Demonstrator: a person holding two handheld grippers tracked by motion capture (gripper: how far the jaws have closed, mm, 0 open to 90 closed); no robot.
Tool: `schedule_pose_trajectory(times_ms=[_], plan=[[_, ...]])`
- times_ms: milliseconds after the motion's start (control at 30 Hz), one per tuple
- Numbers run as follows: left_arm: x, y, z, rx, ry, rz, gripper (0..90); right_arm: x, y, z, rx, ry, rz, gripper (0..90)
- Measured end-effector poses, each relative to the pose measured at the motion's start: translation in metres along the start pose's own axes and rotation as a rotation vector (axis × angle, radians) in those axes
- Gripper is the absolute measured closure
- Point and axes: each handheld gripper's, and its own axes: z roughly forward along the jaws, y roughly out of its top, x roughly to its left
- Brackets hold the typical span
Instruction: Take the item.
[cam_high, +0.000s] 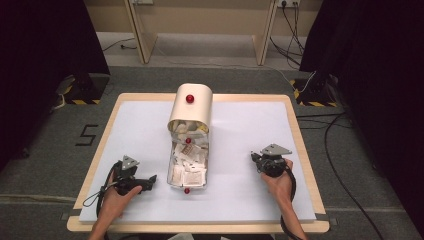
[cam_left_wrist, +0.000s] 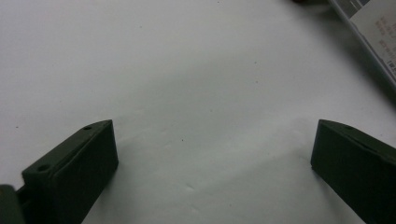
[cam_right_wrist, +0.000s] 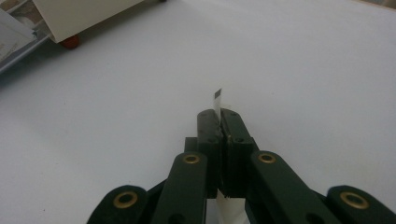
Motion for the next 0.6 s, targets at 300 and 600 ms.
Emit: schedule_pose_trajectory(times_ms=[300,600], plan=[[0.0000,0.0000,0.0000,0.000,0.000,0.000,0.0,0.0004,-0.0009,0.0015,0.006,0.010,0.016,83.6],[0.0000,0.0000,0.0000,0.000,0.000,0.000,0.0,-0.0020,0.0006,0.0005,-0.007,0.020,0.060,63.8]])
